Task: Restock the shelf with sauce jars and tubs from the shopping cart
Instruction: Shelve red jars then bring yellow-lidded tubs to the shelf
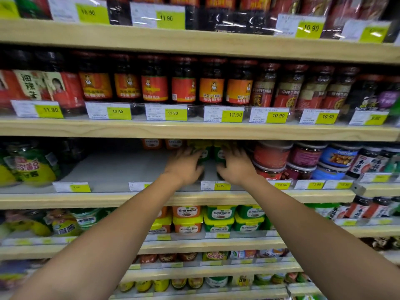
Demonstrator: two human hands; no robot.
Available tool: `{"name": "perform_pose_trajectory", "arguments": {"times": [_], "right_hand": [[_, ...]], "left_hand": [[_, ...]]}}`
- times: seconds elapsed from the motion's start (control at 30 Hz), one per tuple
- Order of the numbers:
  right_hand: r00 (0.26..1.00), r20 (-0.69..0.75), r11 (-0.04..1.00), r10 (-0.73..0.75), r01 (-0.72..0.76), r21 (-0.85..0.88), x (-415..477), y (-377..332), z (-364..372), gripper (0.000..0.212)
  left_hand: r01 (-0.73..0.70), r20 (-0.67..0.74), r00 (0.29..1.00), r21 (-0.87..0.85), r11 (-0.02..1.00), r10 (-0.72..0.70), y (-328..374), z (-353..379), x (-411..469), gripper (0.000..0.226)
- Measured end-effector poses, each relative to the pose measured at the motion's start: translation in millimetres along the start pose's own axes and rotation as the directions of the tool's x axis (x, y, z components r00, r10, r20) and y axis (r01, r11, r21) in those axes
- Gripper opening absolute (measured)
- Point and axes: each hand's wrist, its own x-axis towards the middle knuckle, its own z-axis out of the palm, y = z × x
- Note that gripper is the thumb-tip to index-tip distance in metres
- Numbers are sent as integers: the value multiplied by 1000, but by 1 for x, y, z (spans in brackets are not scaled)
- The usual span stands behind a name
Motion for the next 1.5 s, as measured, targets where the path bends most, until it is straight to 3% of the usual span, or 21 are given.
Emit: {"name": "perform_pose_trajectory", "arguments": {"times": [0.1,0.27,0.37,0.57,0.8,1.03,1.2,1.37,1.5], "right_hand": [[998,-54,996,-32,36,78,-23,-1,-4,85],[984,-125,975,-127,147,166,-76,12,-21,71],[979,-142,971,-149,172,166,-116,37,-35,78],[968,-237,974,-77,124,190,-228,110,-71,86],[960,-262,995,100,-93,40,-393,225,-120,92],[915,-205,931,348,-363,-37,-552,329,-141,92],[839,-242,860,488,-509,-31,-639,378,-156,92],[737,-303,777,604,-629,16,-704,423,-162,88],[666,-309,703,679,-711,10,-741,467,-159,85]], "left_hand": [[-24,-75,997,-24,999,23,8,-5,-26,67],[-138,-201,971,-21,990,131,32,-12,-75,71],[-208,-226,955,-58,976,190,55,-17,-101,69],[-294,-194,948,-232,927,252,171,-23,-145,78],[-475,-151,880,-242,846,451,332,4,-189,92],[-667,-83,742,-190,721,665,484,61,-223,100],[-727,-46,640,-361,585,767,580,85,-238,94],[-680,-93,591,-591,434,801,652,97,-237,86],[-666,-91,522,-664,339,848,710,129,-220,88]]}}
